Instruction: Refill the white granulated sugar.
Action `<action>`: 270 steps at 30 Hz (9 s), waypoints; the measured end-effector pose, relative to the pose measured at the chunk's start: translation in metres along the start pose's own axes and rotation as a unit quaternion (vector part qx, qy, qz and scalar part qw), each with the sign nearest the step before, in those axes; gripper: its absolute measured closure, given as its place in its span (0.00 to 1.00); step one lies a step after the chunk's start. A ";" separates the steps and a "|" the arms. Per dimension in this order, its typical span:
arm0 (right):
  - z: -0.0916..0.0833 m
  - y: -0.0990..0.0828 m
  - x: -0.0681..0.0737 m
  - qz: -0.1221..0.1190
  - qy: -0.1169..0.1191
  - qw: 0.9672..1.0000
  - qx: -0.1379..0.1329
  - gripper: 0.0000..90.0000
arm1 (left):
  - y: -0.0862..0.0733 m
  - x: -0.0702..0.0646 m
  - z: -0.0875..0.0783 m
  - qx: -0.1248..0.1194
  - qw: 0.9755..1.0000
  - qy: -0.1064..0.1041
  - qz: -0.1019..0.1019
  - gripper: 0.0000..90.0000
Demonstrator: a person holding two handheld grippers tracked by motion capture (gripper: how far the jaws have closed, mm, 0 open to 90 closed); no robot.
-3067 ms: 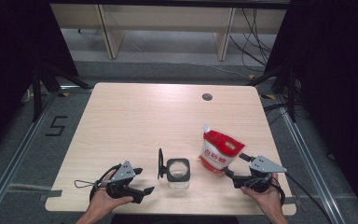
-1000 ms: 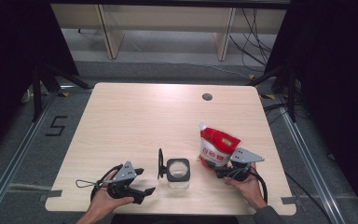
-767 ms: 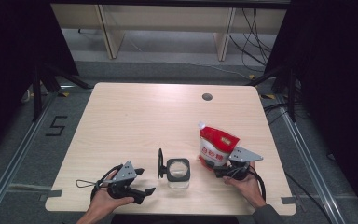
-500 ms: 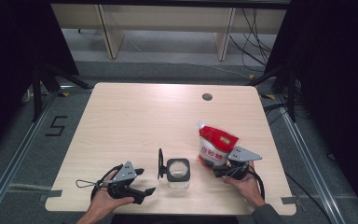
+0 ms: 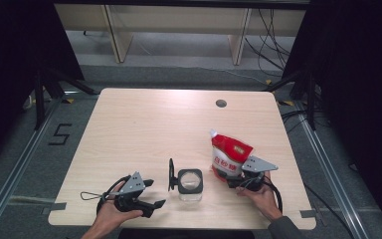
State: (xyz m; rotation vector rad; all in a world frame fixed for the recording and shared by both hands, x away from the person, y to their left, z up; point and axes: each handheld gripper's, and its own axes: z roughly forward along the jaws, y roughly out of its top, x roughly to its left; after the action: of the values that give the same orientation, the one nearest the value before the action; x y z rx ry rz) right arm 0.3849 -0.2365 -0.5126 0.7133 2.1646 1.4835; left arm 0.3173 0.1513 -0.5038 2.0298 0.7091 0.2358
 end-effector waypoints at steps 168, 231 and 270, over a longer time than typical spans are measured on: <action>-0.059 0.049 0.089 -0.747 -0.251 0.587 0.189 0.43 | 0.001 0.004 -0.002 0.000 1.000 0.000 0.017 0.22; -0.060 0.044 0.086 -0.705 -0.266 0.641 0.145 0.43 | 0.001 0.003 -0.003 0.003 1.000 0.002 0.004 0.21; -0.059 0.044 0.082 -0.711 -0.262 0.640 0.124 0.43 | 0.001 0.002 -0.003 0.002 1.000 0.007 0.001 0.22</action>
State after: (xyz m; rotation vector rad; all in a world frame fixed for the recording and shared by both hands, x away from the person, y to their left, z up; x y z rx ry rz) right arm 0.2928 -0.2151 -0.4553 -0.5012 1.5492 0.0647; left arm 0.3183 0.1547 -0.5015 2.0345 0.7159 0.2496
